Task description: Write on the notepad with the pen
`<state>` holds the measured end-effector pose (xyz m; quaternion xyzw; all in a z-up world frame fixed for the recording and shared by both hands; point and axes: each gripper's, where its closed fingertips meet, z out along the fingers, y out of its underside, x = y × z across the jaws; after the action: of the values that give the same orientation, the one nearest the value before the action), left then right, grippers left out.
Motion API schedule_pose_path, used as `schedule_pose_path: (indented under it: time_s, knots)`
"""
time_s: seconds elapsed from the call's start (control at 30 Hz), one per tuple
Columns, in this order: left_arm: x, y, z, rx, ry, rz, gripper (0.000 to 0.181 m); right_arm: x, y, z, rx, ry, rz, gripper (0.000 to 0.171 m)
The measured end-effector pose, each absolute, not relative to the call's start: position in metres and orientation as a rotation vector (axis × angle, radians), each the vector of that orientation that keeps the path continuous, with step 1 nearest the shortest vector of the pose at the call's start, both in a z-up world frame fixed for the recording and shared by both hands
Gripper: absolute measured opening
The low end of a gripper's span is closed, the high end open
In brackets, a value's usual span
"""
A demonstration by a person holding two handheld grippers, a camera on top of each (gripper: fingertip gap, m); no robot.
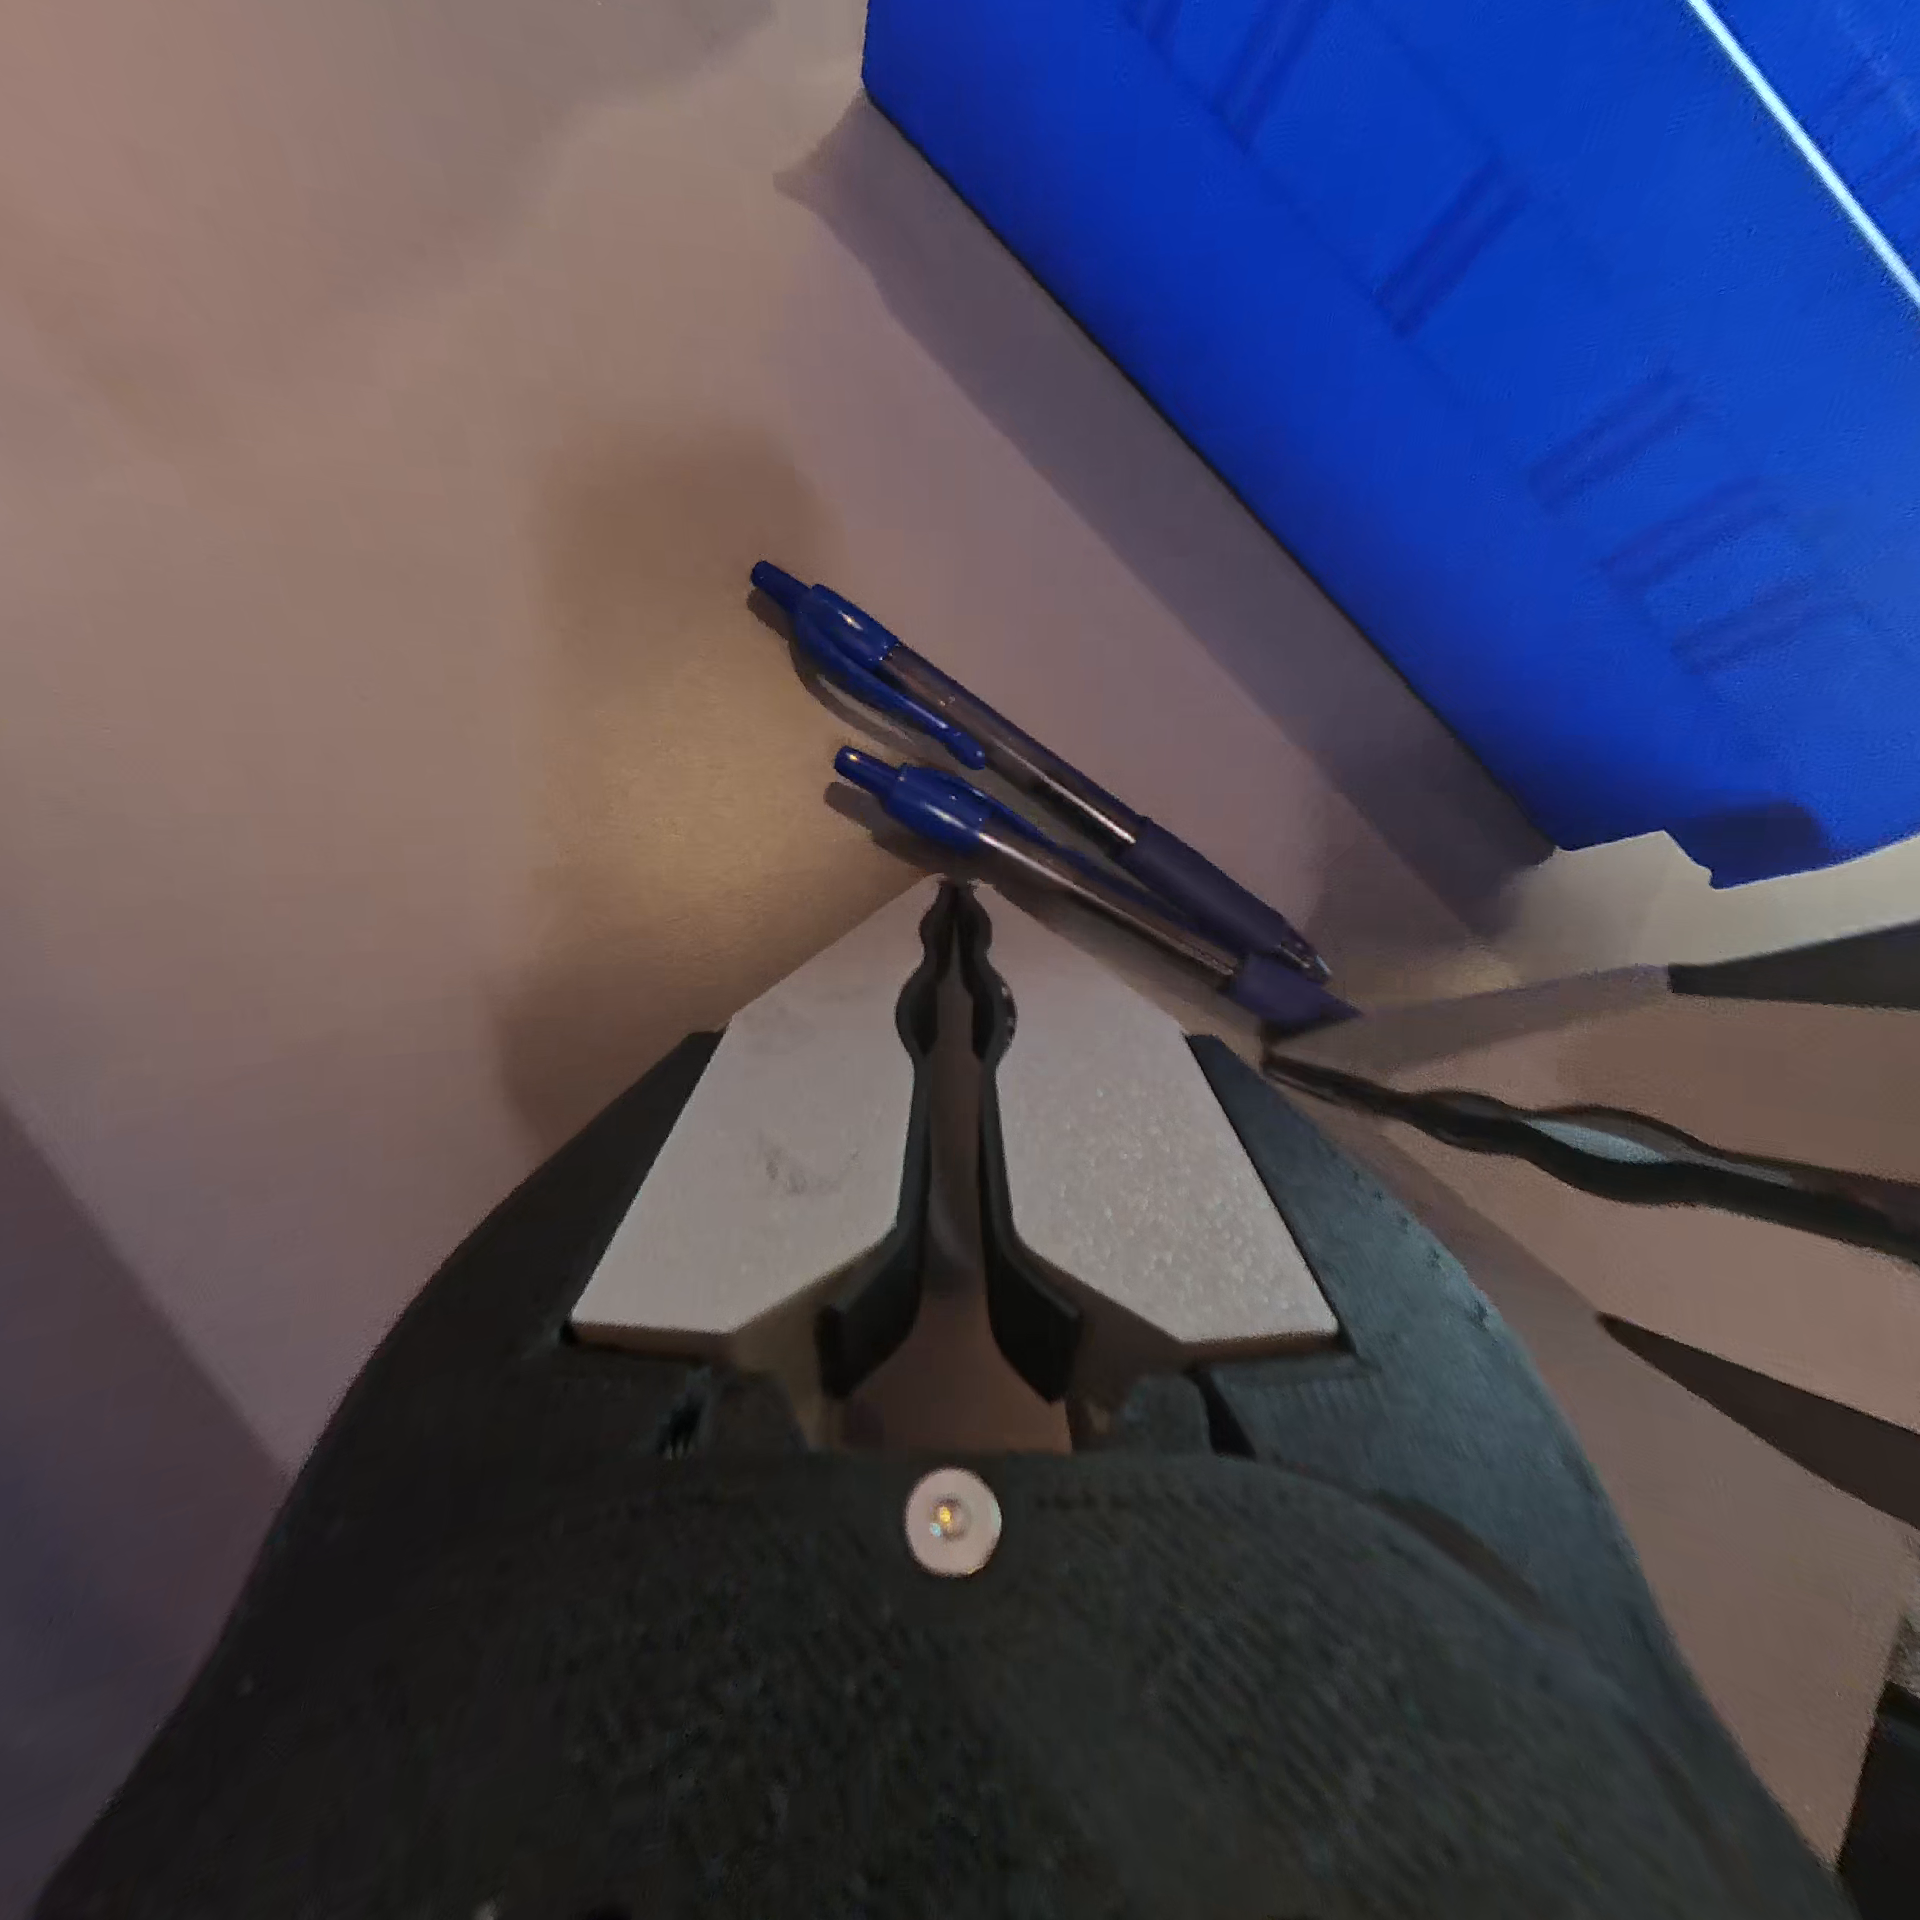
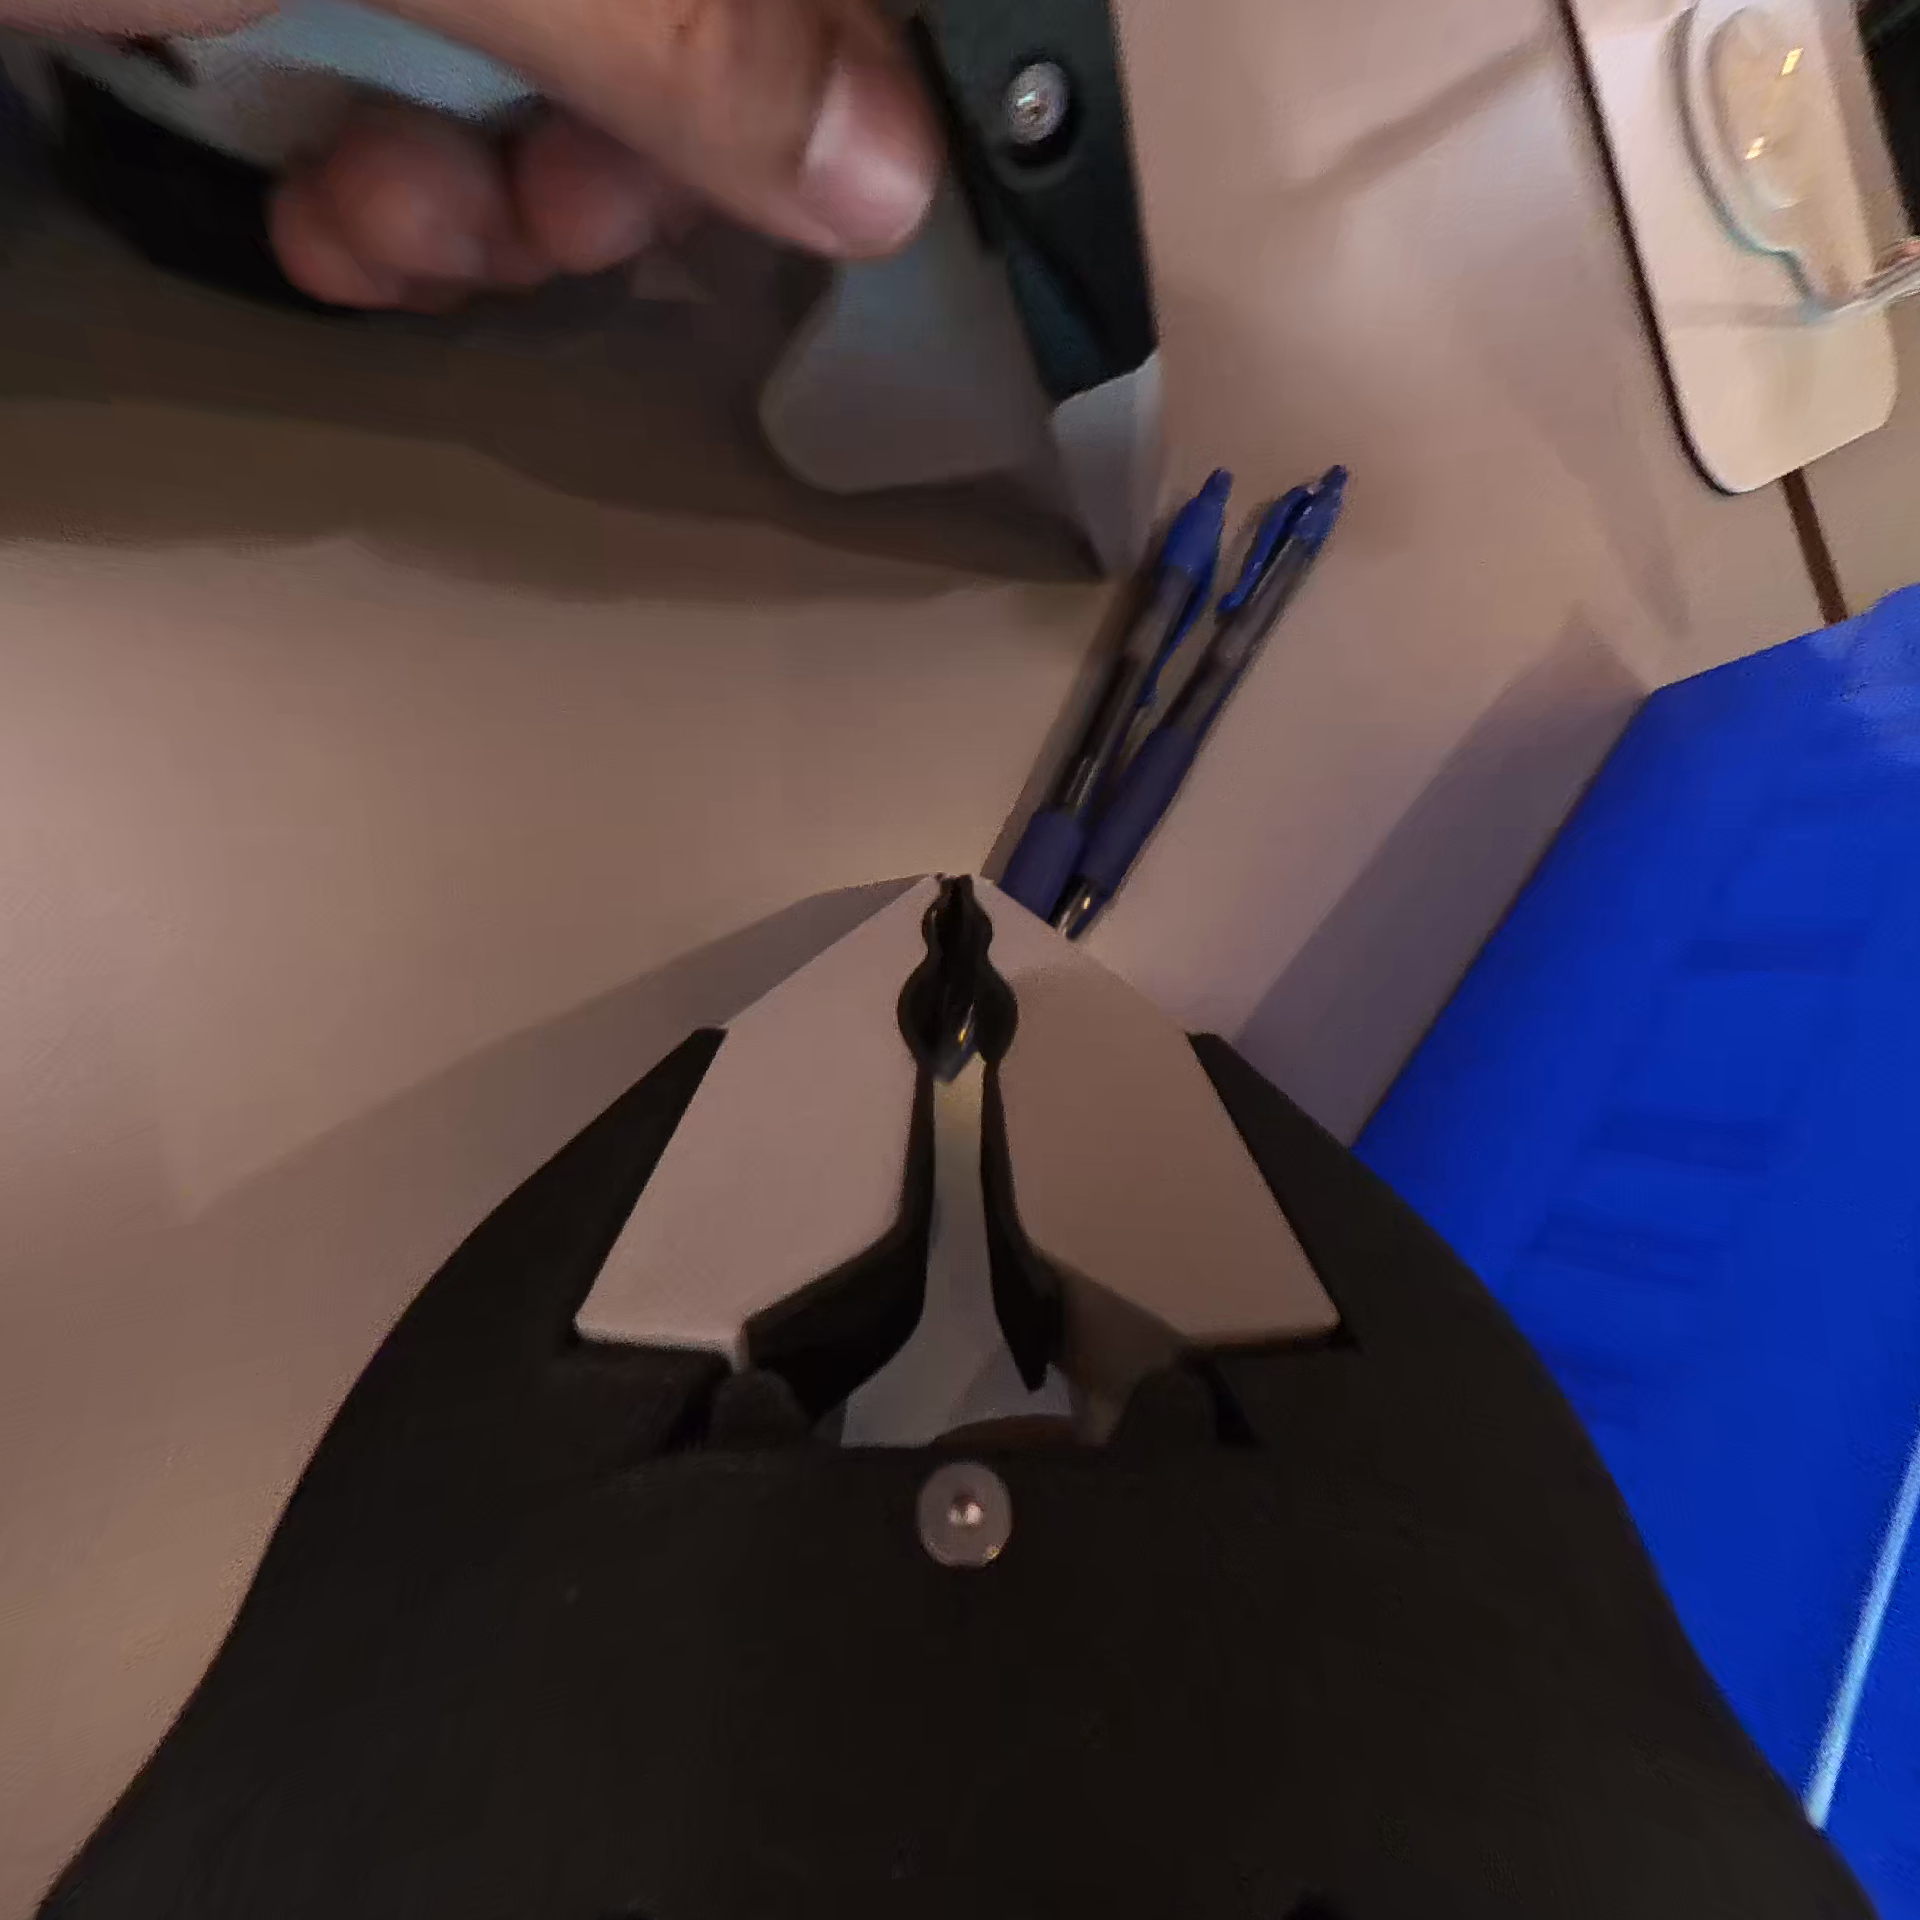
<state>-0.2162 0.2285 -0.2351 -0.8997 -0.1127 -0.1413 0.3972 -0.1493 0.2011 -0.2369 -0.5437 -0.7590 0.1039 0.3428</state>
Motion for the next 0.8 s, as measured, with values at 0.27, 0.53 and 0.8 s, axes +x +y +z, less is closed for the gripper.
schedule_pose_path:
  time_s: [0.27,0.53,0.8]
  knots:
    - [-0.215,0.234,-0.235,-2.274,-0.275,-0.353,0.000,-0.170,0.217,-0.209,-1.431,-1.740,0.323,0.000]
    - [-0.217,0.253,-0.235,-2.262,-0.306,-0.365,0.000,-0.166,0.247,-0.217,-1.662,-1.582,0.342,0.000]
    - [-0.201,0.246,-0.235,-2.281,-0.256,-0.425,0.000,-0.169,0.264,-0.222,-1.693,-1.522,0.250,0.000]
